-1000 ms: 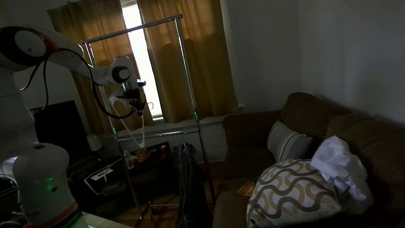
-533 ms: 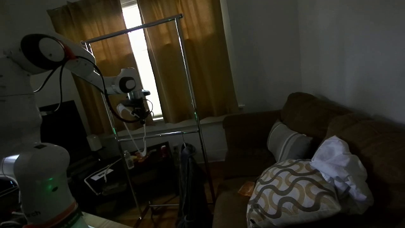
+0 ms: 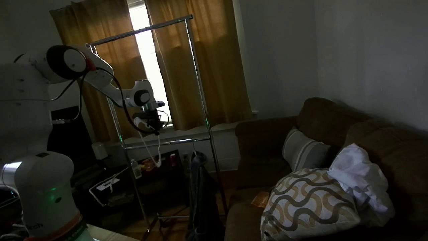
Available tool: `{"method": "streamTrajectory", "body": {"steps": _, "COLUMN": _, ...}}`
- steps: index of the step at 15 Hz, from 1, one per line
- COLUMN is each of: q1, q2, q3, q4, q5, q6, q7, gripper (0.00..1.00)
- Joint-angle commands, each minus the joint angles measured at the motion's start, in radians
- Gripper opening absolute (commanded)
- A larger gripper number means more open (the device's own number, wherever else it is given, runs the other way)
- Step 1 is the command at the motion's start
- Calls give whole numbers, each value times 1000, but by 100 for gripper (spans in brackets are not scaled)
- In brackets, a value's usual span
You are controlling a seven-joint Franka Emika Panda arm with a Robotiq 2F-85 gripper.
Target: Remove the white coat hanger from the top railing and hang it on the bottom railing
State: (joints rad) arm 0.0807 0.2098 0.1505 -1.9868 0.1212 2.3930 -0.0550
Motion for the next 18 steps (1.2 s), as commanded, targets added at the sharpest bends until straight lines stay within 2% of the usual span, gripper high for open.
{"method": "streamTrajectory", "body": {"steps": 1, "q1": 9, "q2": 64, "q3": -9, "q4": 39, "q5": -9, "q6": 29, "q7": -25, "gripper": 2}}
{"method": "streamTrajectory", "body": {"steps": 3, "q1": 7, "q2": 92, "q3": -8, "q4": 51, "q5": -7, "q6": 37, "q7": -28, "gripper": 2}}
{"method": "streamTrajectory", "body": {"steps": 4, "q1": 7, "q2": 58, "q3": -7, "q4": 31, "q5": 1, "q6": 19, "q7": -15, "gripper": 8}}
{"method": "streamTrajectory", "body": {"steps": 11, "q1": 6, "q2": 87, "q3": -6, "q4": 52, "q5": 1, "q6": 23, "q7": -19, "gripper": 8}}
{"method": "streamTrajectory", "body": {"steps": 12, "q1": 6, "q2": 87, "q3": -6, "q4": 52, "q5": 1, "q6": 23, "q7": -19, "gripper": 2}}
{"method": "streamTrajectory", "body": {"steps": 18, "q1": 5, "q2": 174, "q3": -19, "q4": 111, "q5": -16, "q6": 14, "q7": -20, "gripper": 2}}
